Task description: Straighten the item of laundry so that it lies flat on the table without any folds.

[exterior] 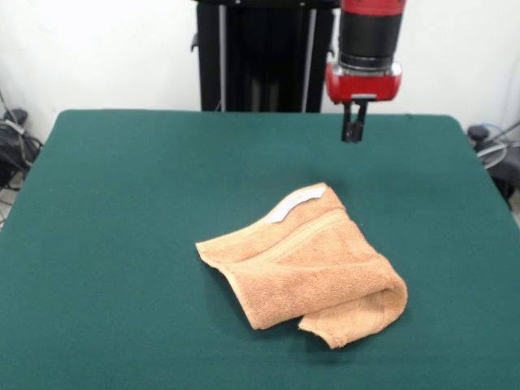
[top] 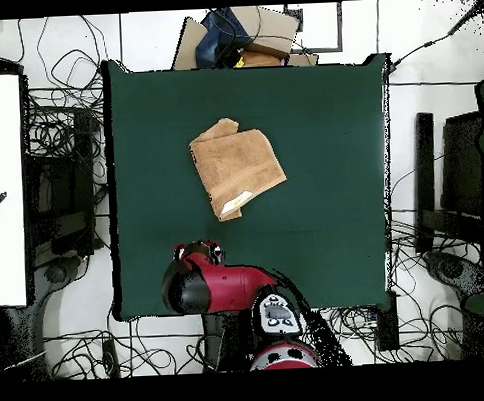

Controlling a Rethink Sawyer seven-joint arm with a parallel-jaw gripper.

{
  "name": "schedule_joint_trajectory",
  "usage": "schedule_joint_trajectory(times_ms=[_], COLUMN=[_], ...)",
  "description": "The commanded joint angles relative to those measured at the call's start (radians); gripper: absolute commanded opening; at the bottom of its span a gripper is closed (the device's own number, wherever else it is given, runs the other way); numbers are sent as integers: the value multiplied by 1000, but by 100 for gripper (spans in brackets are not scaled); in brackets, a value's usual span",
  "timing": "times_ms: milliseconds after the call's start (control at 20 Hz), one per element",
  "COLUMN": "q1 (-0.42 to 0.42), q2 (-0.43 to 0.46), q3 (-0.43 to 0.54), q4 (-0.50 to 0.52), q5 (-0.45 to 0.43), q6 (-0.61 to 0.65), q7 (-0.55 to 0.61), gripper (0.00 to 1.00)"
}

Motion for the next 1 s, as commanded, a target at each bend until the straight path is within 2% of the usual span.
schedule_joint_trajectory(times_ms=[50, 450, 1000], q1=[-22, -29, -19], q2=[-14, -18, -15], q3=[21, 14, -2], q4=[5, -2, -89], q5=[21, 21, 43], q6=[149, 160, 234], q7=[144, 152, 144], gripper=[0, 0, 0])
